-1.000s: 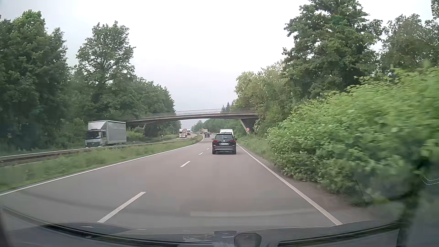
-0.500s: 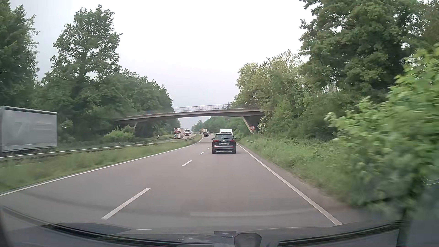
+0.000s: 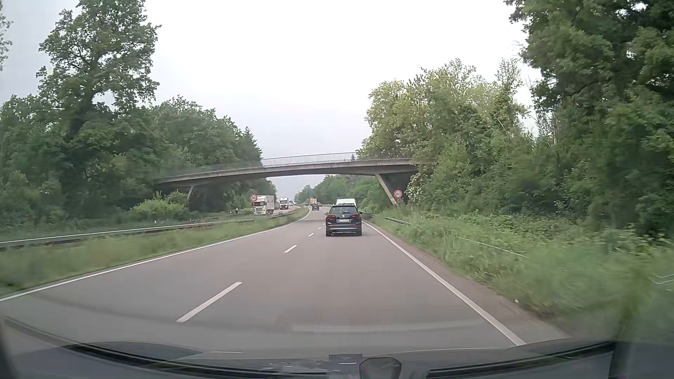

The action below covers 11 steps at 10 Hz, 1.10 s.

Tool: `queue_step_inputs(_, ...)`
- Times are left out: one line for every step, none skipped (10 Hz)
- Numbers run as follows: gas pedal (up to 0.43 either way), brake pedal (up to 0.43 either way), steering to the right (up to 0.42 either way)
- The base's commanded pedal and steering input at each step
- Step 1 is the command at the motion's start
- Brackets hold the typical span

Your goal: Follow the waypoints while adhering to traffic rules and regulations

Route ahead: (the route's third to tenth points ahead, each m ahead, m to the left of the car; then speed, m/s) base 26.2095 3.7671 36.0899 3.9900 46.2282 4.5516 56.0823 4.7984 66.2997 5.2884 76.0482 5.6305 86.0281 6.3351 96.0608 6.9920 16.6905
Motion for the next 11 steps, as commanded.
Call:
queue_step_inputs(0.13, 0.0, -0.003)
queue_step_inputs(0.138, 0.0, -0.003)
queue_step_inputs(0.138, 0.0, -0.003)
queue_step_inputs(0.15, 0.0, -0.003)
queue_step_inputs(0.15, 0.0, -0.003)
queue_step_inputs(0.157, 0.0, -0.003)
queue_step_inputs(0.157, 0.0, -0.003)
queue_step_inputs(0.157, 0.0, -0.003)
queue_step_inputs(0.169, 0.0, -0.003)
queue_step_inputs(0.169, 0.0, -0.003)
queue_step_inputs(0.177, 0.0, -0.003)
